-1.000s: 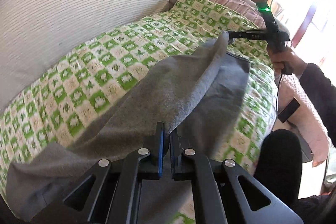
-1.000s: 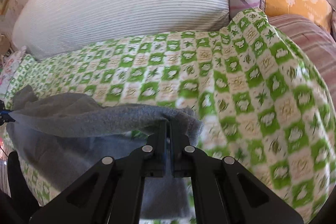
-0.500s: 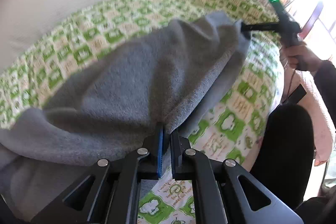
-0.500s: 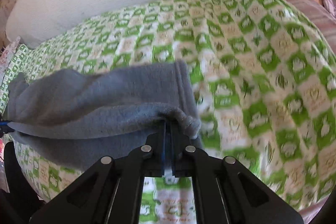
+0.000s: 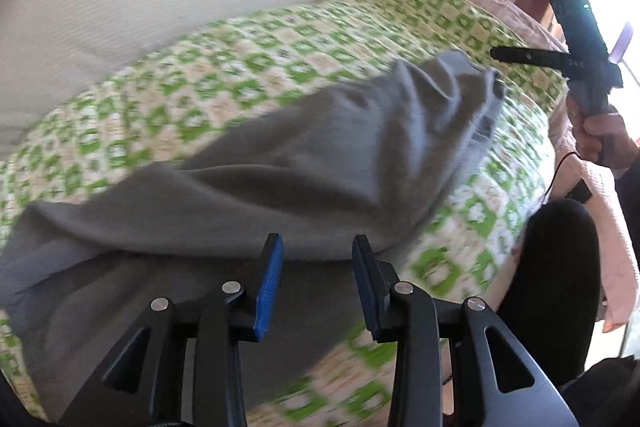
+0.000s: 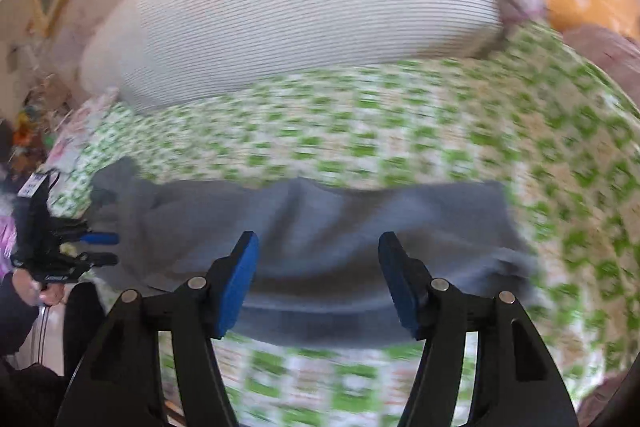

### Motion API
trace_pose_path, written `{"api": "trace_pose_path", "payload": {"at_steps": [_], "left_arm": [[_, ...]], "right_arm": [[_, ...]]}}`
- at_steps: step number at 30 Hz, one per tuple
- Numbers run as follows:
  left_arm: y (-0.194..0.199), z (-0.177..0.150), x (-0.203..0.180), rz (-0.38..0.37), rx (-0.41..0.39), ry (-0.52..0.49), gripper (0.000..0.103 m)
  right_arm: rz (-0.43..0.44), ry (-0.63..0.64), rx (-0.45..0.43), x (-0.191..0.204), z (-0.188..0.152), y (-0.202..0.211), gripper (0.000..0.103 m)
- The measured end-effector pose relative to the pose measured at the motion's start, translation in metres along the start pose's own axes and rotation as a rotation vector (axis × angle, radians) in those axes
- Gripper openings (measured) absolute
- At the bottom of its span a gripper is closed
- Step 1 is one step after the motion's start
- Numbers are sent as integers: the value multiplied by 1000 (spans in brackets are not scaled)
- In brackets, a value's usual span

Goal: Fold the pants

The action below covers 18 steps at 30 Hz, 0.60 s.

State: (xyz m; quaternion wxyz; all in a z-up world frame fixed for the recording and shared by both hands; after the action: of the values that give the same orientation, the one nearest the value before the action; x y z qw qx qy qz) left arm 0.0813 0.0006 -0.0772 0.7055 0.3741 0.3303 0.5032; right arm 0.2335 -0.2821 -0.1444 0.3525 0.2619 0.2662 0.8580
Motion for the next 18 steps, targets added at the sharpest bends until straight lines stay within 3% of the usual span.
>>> {"api": "trace_pose_path", "payload": {"at_steps": [10, 18], "left_arm": [[43, -31, 112, 159, -9, 144, 39], [74, -55, 193, 222, -17, 264, 42]], "right_arm": [[219, 162, 78, 165, 11, -73, 64], [270, 215, 154, 261, -7, -128, 64]]}}
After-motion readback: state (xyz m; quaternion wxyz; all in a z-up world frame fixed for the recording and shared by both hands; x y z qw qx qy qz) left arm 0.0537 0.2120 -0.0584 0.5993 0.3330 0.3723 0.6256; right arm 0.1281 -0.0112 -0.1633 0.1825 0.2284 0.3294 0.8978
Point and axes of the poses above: each gripper's, at about its wrist camera, not at the fingertips, and y roughly against the way its jaws point, x to its left, z to its top, the point moved 7 cm from there along -y, roughly the way its jaws point, and after that the axes turned 2 degrees about x, right-handed, at the moved point
